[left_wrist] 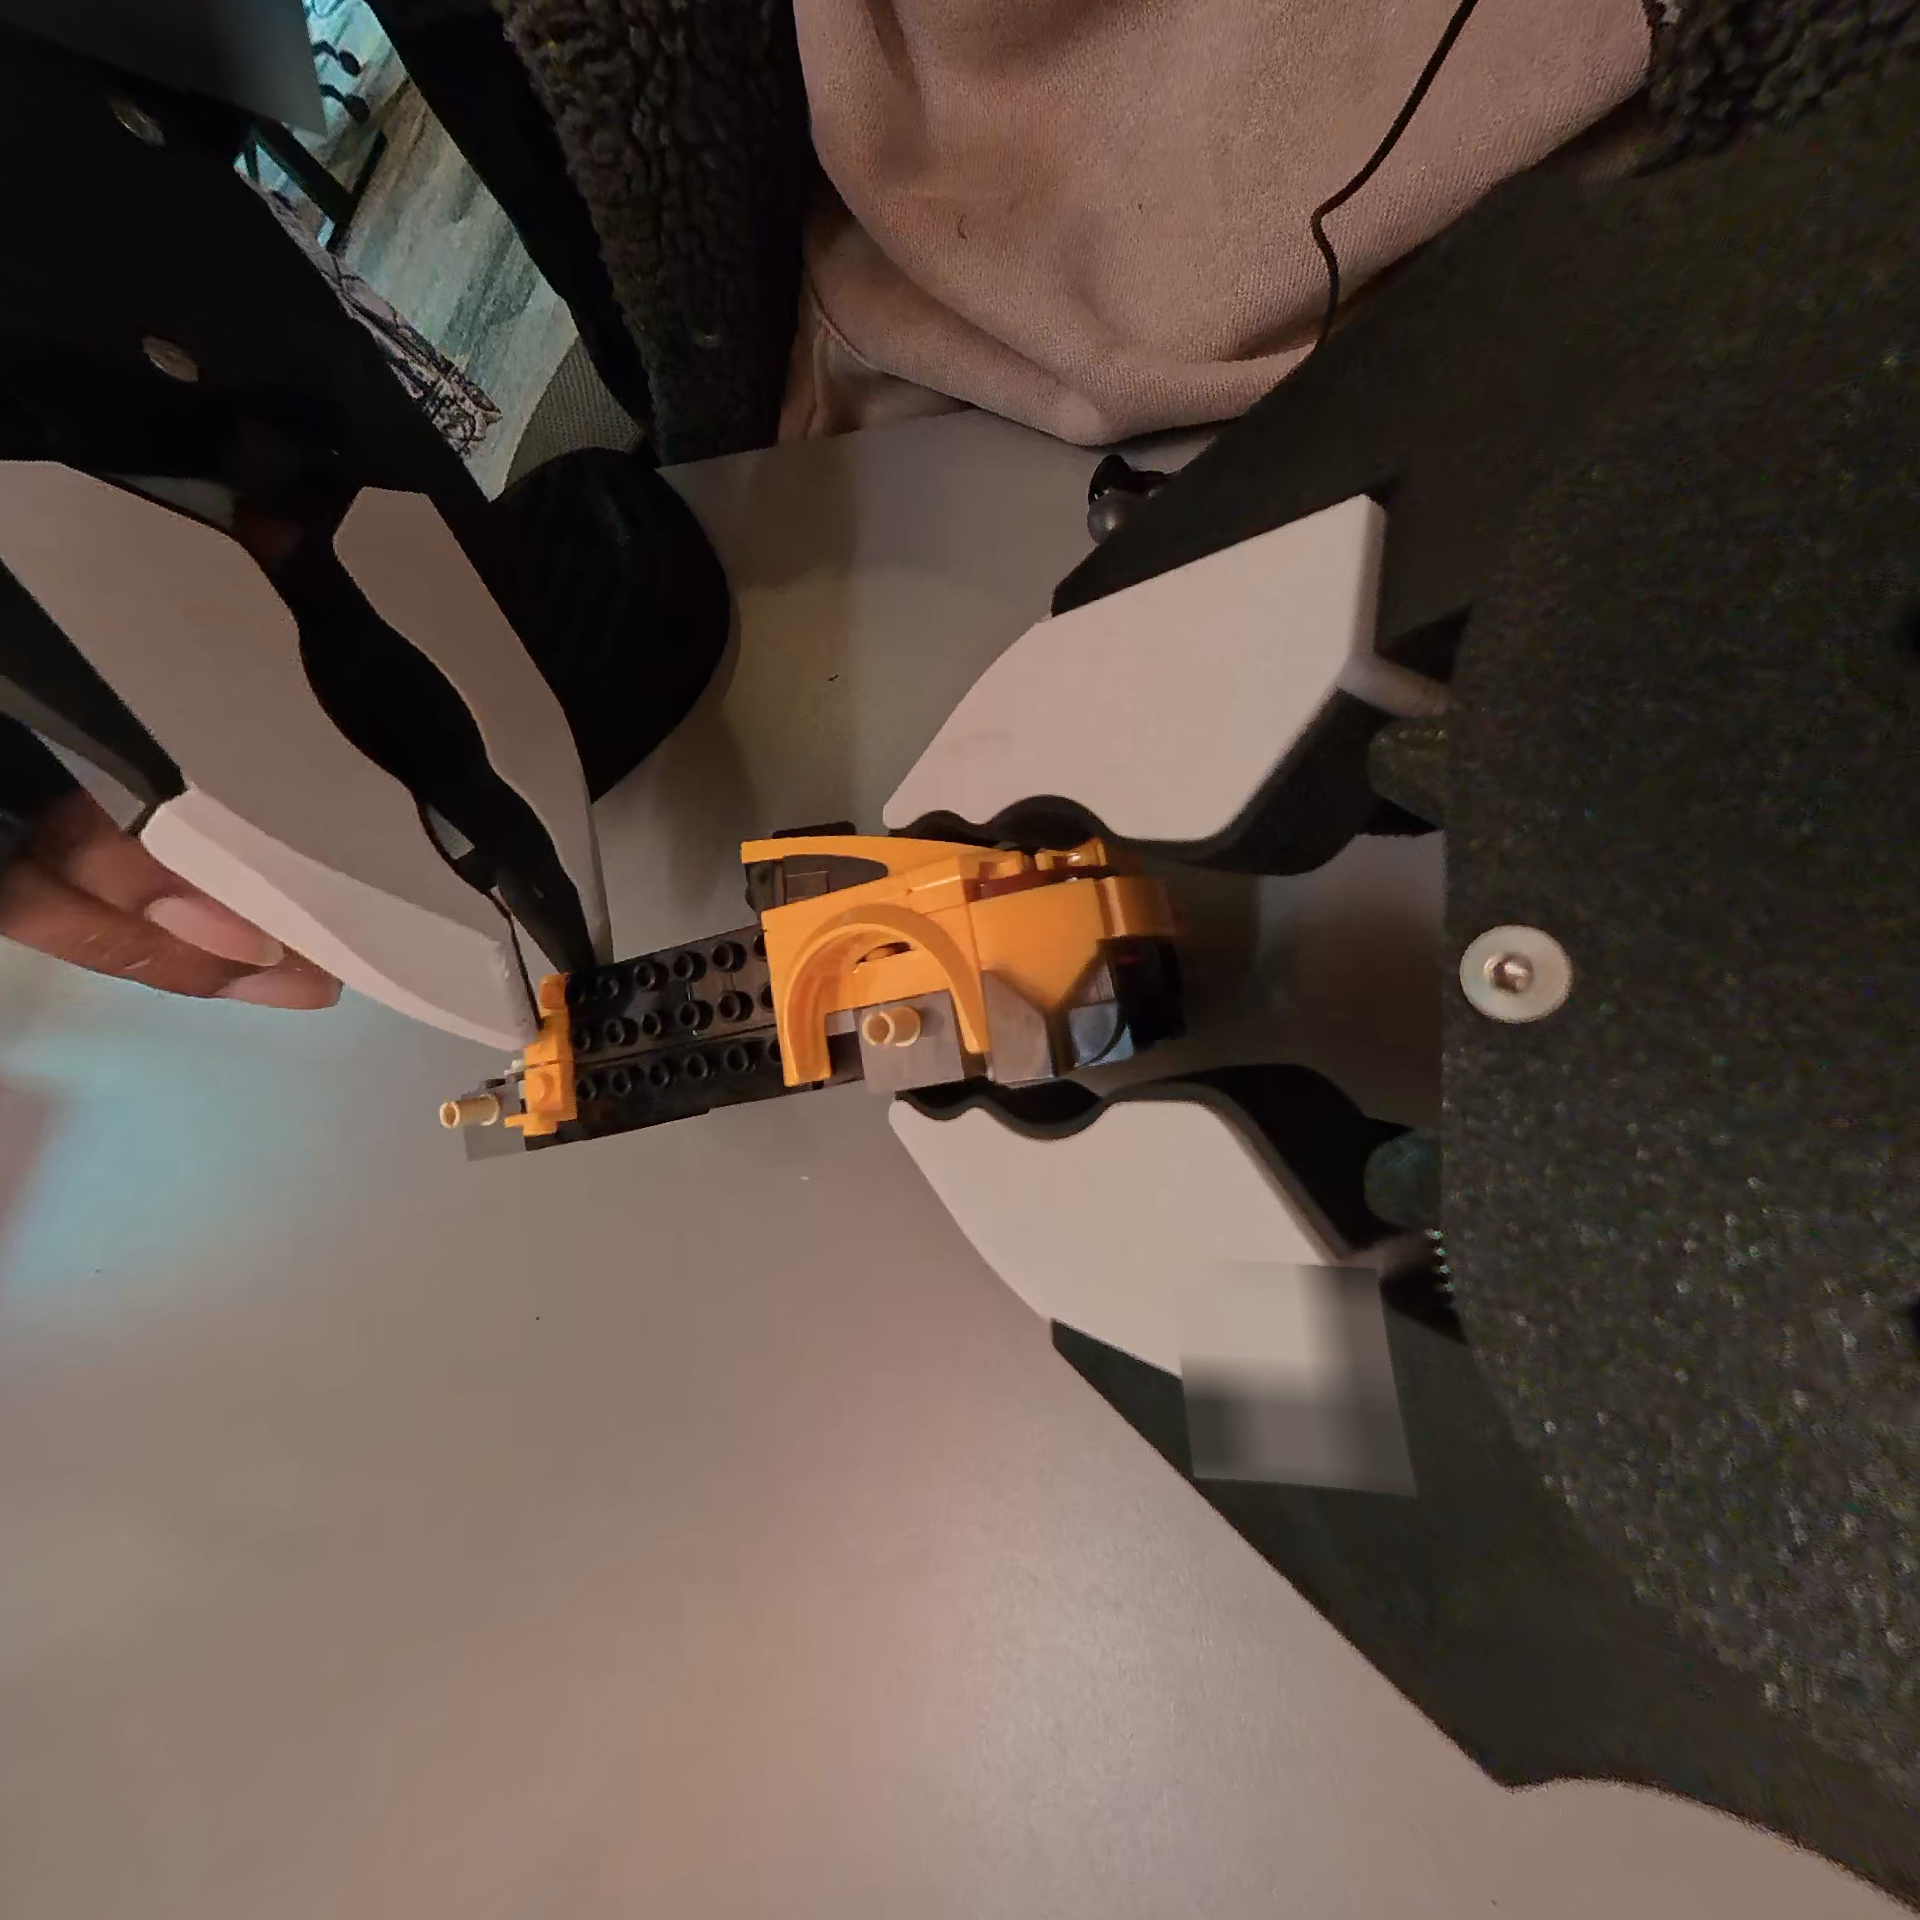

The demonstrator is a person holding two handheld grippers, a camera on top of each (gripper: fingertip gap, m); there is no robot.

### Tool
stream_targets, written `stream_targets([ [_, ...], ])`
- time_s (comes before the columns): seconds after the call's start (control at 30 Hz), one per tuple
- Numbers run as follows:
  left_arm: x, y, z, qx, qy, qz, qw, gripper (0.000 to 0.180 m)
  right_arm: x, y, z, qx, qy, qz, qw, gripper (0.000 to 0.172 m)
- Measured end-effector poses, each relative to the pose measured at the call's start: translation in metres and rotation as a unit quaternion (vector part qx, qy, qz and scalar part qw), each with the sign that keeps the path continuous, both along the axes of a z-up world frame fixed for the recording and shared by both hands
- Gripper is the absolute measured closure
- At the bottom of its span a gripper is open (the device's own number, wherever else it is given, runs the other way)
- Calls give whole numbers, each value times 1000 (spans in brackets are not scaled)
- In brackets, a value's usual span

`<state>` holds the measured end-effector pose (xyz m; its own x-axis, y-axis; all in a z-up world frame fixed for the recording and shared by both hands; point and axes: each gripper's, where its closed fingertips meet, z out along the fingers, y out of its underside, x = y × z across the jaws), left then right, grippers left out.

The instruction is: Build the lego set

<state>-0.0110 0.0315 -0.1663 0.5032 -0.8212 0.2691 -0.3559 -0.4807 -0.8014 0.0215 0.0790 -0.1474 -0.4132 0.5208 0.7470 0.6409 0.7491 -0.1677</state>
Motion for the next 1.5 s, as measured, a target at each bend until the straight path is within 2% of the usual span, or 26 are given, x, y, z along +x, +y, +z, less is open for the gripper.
stream_targets([
  [0.37, 0, -1, -1, 13, 10, -7, 1000, 137, 1, -4, 0, -37, 14, -11, 999, 155],
  [0.7, 0, -2, -3, 74, 54, -30, 995, 138, 4, -11, -1, -59, 6, -2, 998, 155],
  [0.83, 2, -7, -3, 122, 70, -65, 988, 138, 9, -16, 12, -148, 15, -9, 989, 138],
  [1.0, 4, -10, -3, 167, 83, -96, 978, 138, 10, -24, 5, -246, -26, 0, 969, 132],
  [1.13, 3, -10, -3, 197, 100, -107, 969, 138, 12, -31, -1, -282, -56, 19, 958, 142],
  [1.5, 4, -16, -2, 223, 109, -134, 959, 138, 15, -40, -5, -327, -78, 33, 941, 143],
])
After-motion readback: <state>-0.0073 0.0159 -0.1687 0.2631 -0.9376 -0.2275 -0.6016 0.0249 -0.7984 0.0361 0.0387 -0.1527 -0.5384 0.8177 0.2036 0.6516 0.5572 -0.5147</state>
